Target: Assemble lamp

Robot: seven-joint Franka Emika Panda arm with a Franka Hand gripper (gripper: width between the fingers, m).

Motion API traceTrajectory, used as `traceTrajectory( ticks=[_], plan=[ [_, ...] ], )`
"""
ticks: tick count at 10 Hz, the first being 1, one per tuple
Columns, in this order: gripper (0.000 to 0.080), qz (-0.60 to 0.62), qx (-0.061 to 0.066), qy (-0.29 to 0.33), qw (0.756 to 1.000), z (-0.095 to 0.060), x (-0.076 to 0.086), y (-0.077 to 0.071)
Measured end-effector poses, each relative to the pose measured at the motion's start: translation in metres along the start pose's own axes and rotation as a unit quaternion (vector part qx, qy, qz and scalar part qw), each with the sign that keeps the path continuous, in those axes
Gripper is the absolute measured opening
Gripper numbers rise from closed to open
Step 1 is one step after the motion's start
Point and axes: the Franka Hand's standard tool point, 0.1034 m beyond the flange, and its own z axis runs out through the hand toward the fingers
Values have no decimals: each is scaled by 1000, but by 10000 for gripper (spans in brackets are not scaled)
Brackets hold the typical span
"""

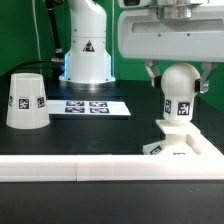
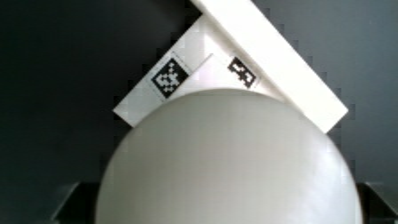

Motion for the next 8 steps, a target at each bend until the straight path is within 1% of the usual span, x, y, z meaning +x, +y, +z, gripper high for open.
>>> traceTrajectory(
  ticks=[1, 4, 5, 6, 8],
  plan=[
    [577, 44, 3, -6, 999, 0, 0, 0],
    [577, 104, 6, -13, 994, 1, 0, 0],
    [650, 102, 6, -13, 995, 1, 0, -1],
    [684, 95, 6, -13, 995, 1, 0, -1],
    [697, 20, 3, -3, 1000, 0, -4, -5]
  ],
)
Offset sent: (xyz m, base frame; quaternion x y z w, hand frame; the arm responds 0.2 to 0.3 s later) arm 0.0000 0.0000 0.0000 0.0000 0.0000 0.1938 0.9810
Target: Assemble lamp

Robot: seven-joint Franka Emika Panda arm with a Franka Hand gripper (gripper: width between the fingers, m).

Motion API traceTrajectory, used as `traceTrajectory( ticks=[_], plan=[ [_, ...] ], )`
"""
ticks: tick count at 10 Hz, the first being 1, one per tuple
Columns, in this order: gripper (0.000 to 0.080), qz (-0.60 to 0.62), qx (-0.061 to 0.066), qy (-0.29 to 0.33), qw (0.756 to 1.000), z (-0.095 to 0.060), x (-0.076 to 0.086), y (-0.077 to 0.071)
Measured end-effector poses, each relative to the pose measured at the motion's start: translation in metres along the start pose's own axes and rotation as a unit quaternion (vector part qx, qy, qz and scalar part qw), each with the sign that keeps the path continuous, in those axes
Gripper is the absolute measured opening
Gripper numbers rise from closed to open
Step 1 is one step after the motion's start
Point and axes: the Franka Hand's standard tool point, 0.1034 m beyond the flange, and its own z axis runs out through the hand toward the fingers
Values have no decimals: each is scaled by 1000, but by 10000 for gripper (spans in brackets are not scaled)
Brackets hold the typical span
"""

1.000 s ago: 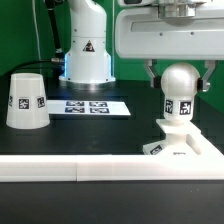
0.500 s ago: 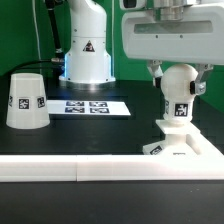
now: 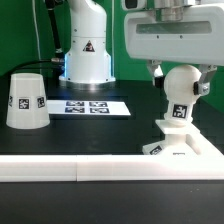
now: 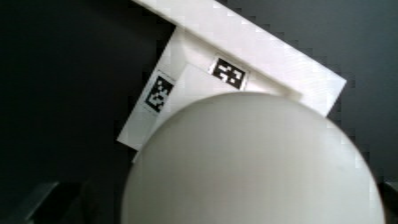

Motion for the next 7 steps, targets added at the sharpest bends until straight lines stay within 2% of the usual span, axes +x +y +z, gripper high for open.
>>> traceTrajectory(
  ticks=[3, 7],
  plan=[
    [698, -199, 2, 7, 980, -1, -4, -6],
    [698, -342, 1, 6, 940, -1, -2, -5]
  ],
)
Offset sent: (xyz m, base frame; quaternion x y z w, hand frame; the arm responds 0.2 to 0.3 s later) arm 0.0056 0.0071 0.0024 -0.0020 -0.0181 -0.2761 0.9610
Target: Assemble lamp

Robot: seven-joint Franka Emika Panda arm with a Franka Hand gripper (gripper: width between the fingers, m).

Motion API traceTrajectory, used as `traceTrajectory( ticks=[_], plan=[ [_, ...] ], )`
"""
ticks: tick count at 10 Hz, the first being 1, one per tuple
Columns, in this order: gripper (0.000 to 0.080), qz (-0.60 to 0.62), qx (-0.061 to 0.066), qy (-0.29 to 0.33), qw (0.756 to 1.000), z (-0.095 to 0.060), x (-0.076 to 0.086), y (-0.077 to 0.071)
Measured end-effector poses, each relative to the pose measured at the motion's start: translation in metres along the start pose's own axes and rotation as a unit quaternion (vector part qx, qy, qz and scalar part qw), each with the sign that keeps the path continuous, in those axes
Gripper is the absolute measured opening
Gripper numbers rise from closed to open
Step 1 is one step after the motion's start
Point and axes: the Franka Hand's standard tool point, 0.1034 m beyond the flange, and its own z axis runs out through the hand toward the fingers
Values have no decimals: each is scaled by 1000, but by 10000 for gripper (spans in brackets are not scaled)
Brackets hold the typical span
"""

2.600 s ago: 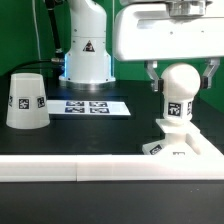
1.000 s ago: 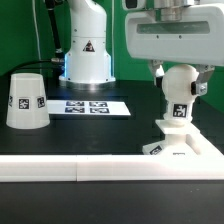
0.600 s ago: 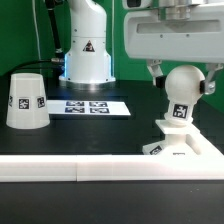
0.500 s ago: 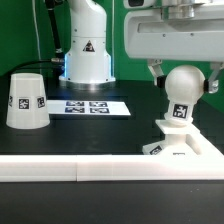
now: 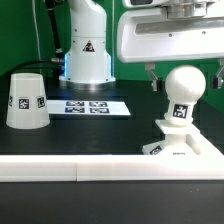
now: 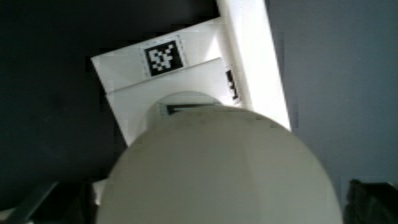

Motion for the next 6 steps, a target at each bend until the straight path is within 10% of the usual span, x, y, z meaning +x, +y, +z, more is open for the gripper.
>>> traceTrajectory(
  ticks=[6],
  plan=[
    [698, -346, -29, -1, 938, 0, 3, 4]
  ],
)
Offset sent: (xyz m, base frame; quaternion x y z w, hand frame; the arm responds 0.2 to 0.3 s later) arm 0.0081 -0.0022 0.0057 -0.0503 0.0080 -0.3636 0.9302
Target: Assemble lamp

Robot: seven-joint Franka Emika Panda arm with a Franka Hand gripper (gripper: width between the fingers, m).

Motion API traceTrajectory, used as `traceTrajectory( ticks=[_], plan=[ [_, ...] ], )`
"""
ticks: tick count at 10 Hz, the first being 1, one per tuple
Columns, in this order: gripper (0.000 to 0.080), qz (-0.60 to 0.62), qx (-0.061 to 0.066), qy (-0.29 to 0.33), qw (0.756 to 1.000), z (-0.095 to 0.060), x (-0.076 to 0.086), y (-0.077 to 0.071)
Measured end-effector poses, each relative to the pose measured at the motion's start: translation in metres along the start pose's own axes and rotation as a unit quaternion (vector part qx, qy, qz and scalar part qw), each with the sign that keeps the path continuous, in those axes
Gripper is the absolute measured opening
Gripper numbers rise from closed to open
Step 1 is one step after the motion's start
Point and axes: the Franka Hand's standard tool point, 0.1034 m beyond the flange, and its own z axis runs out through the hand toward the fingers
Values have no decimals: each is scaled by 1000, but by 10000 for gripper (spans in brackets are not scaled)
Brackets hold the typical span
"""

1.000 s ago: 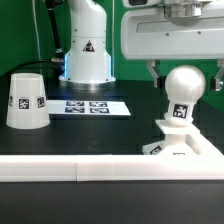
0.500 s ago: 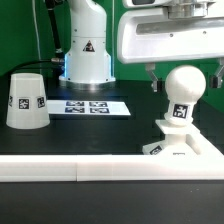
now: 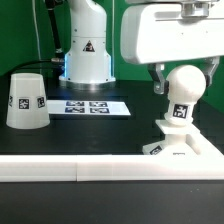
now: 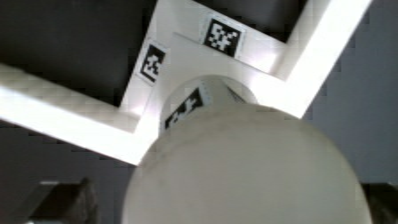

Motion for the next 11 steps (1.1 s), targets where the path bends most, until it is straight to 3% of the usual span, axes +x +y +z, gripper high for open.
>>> traceTrajectory(
  ticks=[2, 6, 11],
  plan=[
    [698, -102, -5, -13, 995, 1, -1, -3],
    [698, -271, -2, -29, 962, 3, 1, -7],
    [698, -348, -4, -32, 937, 3, 0, -3]
  ],
)
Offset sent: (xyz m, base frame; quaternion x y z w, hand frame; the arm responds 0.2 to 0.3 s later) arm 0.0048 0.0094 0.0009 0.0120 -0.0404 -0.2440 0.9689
